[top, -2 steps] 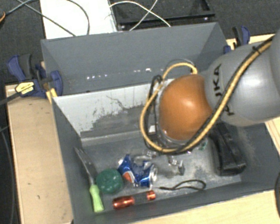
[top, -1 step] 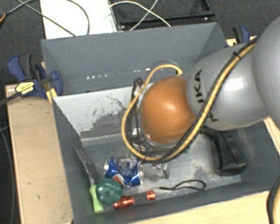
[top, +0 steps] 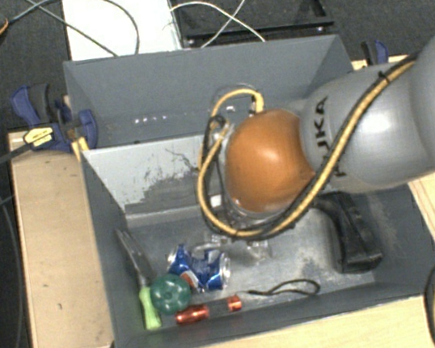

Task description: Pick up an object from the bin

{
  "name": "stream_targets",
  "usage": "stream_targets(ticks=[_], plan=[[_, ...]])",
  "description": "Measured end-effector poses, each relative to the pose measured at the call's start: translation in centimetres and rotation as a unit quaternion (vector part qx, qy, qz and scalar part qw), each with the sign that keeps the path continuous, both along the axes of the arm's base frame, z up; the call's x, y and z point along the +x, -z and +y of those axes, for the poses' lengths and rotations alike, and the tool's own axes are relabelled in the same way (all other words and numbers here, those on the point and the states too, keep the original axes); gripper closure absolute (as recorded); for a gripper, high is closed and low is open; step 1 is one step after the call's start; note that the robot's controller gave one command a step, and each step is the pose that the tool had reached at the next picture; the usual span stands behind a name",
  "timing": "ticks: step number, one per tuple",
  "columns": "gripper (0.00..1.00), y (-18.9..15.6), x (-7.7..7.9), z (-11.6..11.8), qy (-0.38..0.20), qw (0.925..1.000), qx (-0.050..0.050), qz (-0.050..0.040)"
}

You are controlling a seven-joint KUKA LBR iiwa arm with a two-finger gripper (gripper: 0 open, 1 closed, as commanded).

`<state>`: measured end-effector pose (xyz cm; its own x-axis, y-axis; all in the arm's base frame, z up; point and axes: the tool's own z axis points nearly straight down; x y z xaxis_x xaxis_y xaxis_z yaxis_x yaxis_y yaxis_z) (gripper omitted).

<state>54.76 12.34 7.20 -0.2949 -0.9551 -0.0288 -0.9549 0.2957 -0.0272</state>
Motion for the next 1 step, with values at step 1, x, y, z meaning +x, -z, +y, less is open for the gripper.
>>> stream_targets(ticks=[1], plan=[[0.00,-0.73,-3.29,1.99,-0.162,0.9868,-0.004,-0.0068]])
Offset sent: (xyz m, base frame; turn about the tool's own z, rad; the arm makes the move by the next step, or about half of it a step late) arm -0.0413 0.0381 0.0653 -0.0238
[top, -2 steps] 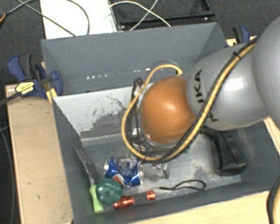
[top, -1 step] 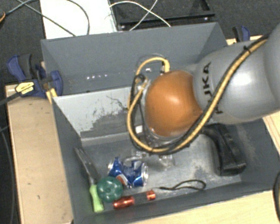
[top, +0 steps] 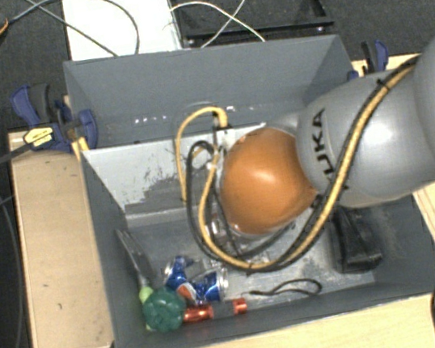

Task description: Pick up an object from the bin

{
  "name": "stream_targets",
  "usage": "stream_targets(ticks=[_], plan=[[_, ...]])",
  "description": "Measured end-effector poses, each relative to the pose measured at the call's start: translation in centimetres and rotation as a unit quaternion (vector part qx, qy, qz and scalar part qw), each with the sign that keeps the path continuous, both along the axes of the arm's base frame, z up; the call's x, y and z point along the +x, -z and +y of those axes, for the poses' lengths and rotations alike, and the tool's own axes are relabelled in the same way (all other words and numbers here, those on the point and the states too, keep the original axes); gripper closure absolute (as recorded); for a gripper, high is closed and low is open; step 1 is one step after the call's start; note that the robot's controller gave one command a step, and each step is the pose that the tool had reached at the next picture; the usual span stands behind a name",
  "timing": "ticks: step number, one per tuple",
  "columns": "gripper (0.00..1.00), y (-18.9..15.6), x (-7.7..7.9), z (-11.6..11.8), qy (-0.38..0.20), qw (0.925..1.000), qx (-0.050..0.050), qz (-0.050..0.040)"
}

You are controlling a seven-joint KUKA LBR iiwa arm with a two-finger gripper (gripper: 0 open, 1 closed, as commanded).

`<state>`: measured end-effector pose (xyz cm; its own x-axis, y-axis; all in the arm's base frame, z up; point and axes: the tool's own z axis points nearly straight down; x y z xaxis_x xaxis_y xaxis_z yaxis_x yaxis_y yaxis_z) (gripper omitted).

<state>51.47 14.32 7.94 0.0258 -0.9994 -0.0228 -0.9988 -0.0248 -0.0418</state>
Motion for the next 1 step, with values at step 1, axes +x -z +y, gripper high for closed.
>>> stream_targets(ticks=[1], plan=[[0.00,-3.65,-0.67,1.16,0.050,0.9987,0.001,0.0043]])
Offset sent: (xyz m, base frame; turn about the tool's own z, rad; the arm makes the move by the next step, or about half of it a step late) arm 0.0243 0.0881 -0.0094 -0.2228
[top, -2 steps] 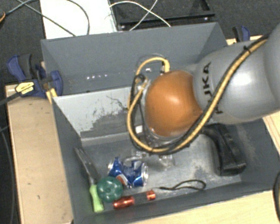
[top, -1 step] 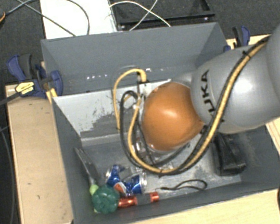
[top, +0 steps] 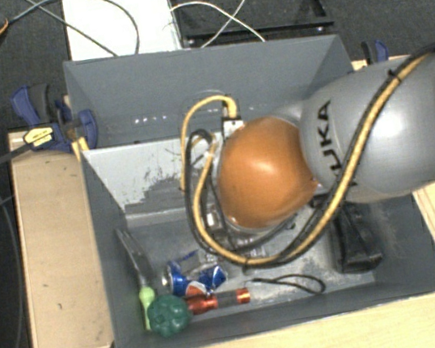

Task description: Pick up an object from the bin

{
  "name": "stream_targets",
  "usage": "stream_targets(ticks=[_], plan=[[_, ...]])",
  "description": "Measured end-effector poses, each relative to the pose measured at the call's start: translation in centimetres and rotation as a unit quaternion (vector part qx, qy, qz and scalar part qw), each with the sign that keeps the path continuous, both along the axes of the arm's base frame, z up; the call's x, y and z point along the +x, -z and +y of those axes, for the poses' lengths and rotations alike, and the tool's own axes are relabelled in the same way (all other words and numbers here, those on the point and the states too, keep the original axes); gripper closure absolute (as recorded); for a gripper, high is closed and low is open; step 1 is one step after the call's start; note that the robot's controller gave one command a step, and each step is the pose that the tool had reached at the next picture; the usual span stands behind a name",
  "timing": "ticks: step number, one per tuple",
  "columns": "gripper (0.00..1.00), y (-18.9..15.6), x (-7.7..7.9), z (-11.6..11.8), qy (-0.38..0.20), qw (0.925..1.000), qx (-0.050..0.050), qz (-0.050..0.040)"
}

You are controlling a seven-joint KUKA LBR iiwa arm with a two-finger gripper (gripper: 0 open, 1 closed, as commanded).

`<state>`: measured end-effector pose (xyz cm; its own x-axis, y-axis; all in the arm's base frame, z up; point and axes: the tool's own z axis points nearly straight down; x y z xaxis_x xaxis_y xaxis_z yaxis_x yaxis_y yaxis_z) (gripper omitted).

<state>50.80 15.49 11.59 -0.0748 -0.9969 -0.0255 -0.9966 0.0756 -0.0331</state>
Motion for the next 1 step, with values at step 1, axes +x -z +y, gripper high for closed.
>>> stream_targets(ticks=[1], plan=[[0.00,2.48,2.01,4.64,-0.046,0.9990,-0.003,-0.0040]])
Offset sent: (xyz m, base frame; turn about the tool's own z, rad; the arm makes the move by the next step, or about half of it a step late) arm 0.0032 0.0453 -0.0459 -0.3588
